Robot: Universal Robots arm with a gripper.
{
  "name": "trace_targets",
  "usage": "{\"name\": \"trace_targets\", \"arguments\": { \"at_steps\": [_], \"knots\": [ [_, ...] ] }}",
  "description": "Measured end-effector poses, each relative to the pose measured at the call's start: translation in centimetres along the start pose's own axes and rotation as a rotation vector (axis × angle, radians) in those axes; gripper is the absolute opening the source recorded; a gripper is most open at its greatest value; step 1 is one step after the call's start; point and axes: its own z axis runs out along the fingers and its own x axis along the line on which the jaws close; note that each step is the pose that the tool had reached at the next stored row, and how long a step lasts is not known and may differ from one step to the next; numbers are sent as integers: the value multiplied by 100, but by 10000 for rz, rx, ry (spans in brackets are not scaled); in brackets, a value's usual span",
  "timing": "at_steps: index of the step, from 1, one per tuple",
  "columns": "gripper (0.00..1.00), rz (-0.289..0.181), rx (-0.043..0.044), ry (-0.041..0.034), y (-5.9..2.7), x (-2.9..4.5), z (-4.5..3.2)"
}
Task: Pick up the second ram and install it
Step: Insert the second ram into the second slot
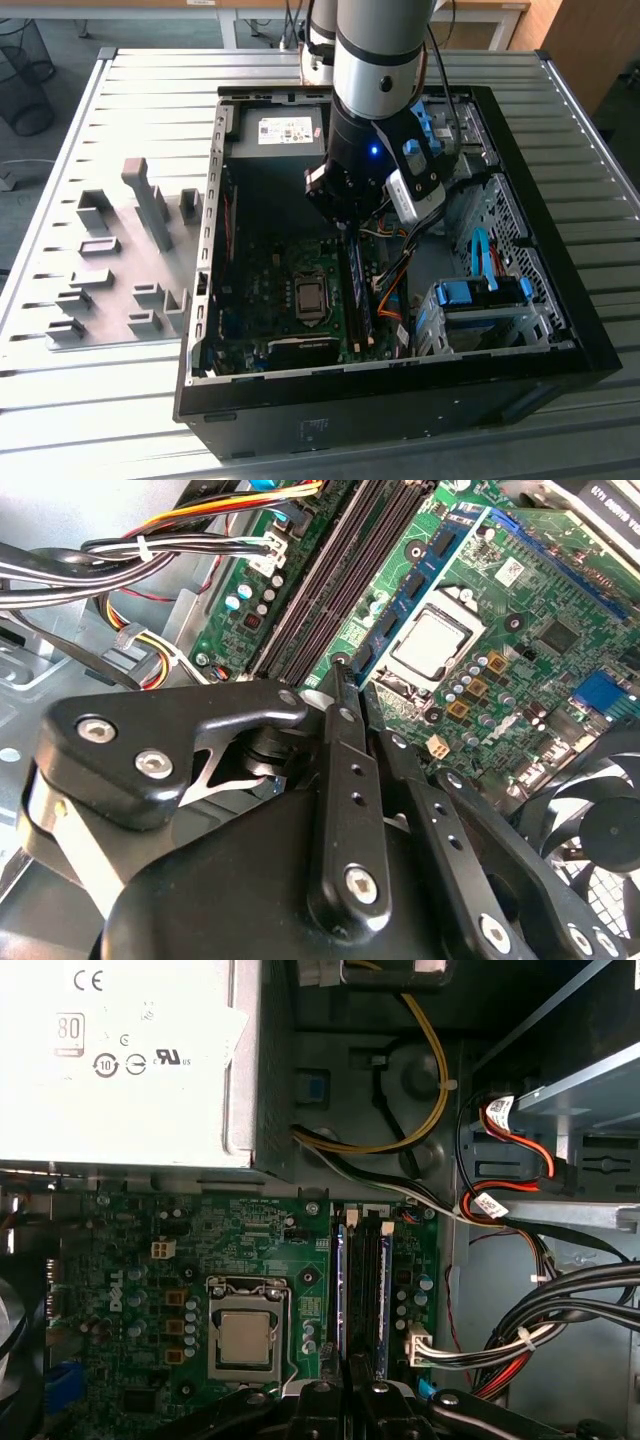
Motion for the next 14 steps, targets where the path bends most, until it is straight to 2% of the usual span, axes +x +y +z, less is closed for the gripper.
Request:
{"name": "trace_targets", "arguments": {
  "at_steps": [5, 14],
  "knots": [
    [14, 0, 0, 11, 0, 0, 33],
    [14, 46, -3, 25, -3, -1, 194]
  ]
}}
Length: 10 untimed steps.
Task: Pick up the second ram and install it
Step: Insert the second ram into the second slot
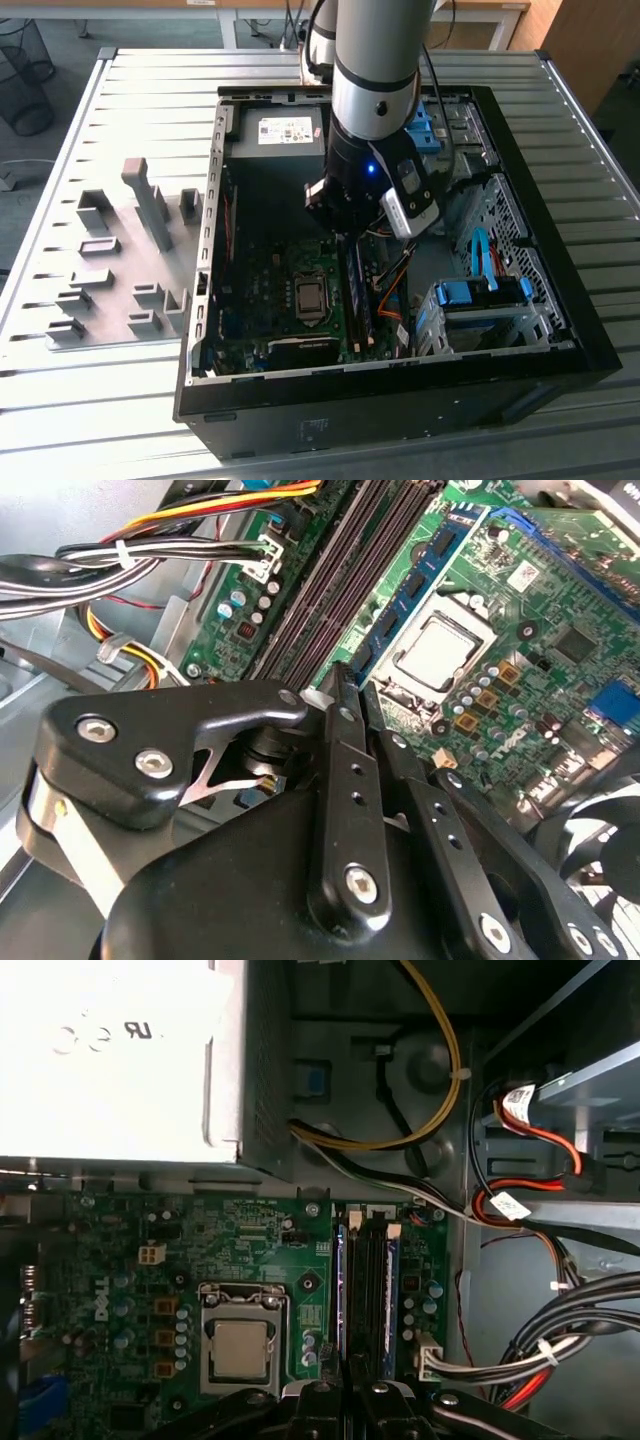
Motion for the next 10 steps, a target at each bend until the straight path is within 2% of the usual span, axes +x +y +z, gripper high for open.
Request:
{"name": "trace_targets", "arguments": {
  "at_steps": [7, 10],
  "knots": [
    [14, 77, -28, 2, -20, -36, 56],
    [14, 78, -30, 3, -20, -36, 57]
  ]
}}
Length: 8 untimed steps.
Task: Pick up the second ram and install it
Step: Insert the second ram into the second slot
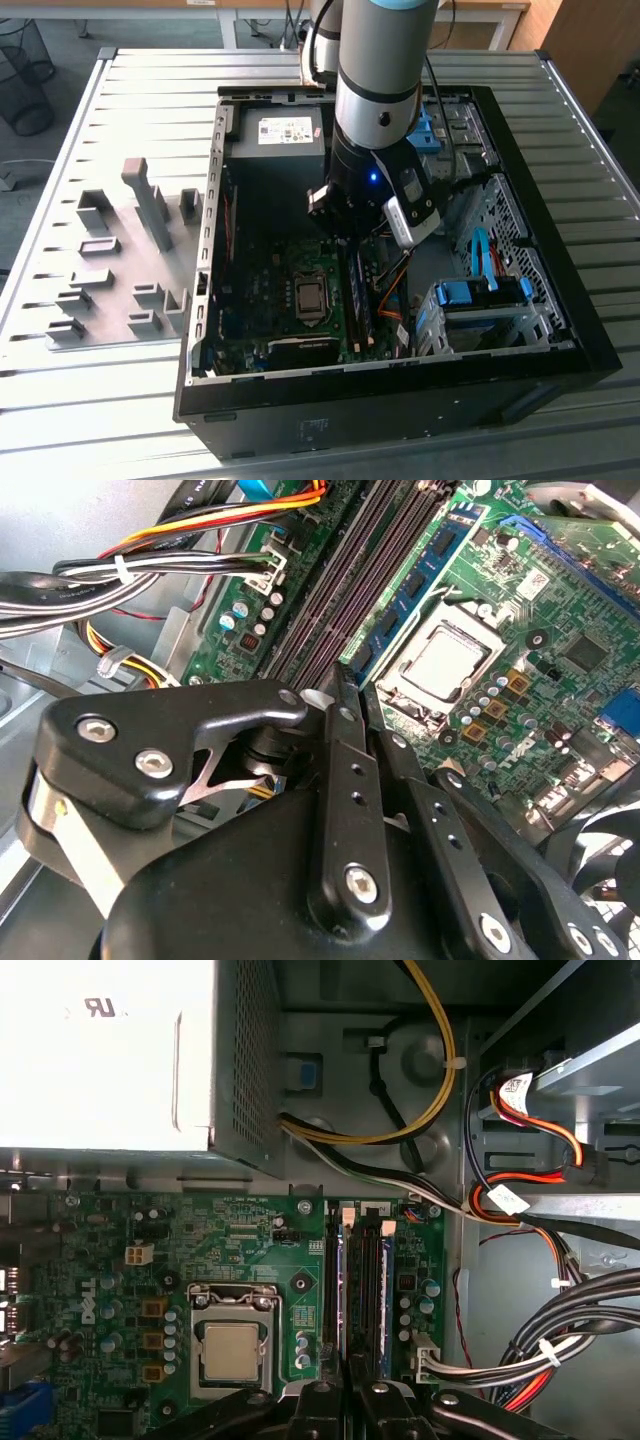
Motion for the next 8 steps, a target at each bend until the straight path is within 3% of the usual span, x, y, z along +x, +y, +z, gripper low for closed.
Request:
{"name": "trace_targets", "arguments": {
  "at_steps": [8],
  "knots": [
    [14, 0, -2, 0, 0, 0, 0]
  ]
}}
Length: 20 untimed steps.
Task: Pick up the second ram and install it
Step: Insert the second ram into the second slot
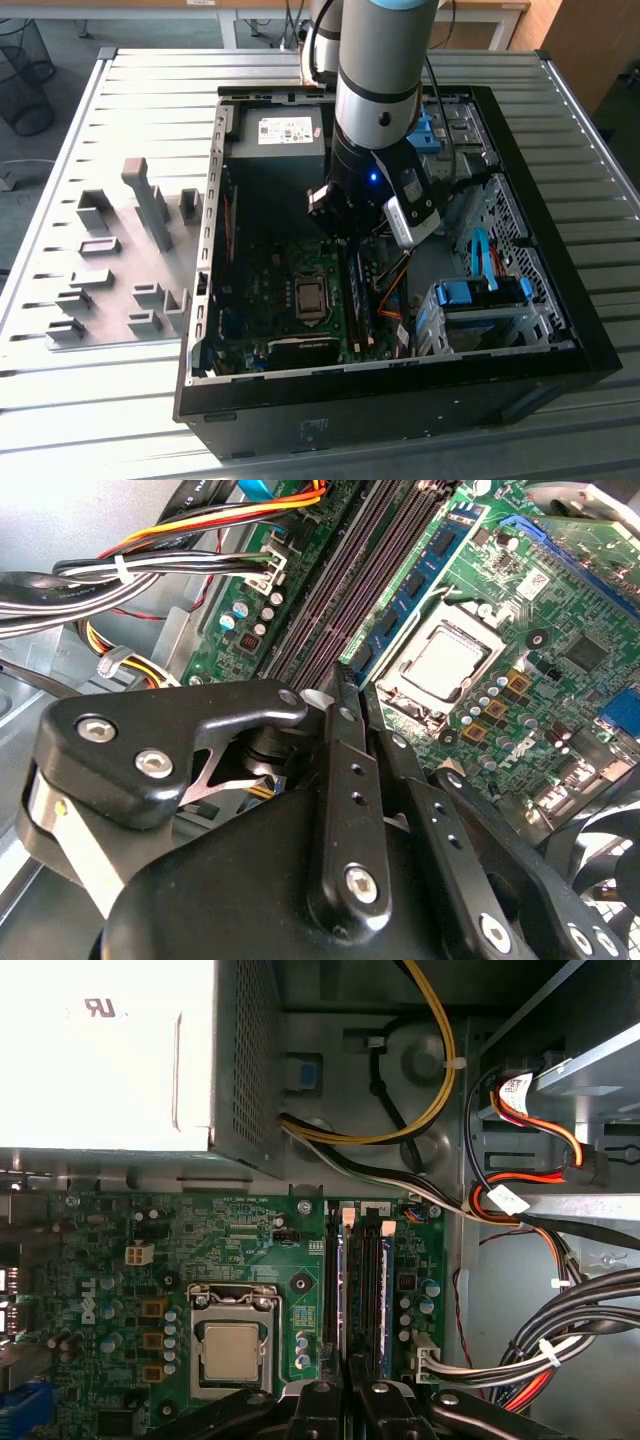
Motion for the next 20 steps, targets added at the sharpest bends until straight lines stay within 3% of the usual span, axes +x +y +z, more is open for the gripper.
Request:
{"name": "trace_targets", "arguments": {
  "at_steps": [8, 16, 20],
  "knots": [
    [14, 1, 2, 2, -1, 0, 5],
    [14, 4, -24, 15, 0, -29, 133],
    [14, 4, -24, 15, 0, -30, 136]
  ]
}}
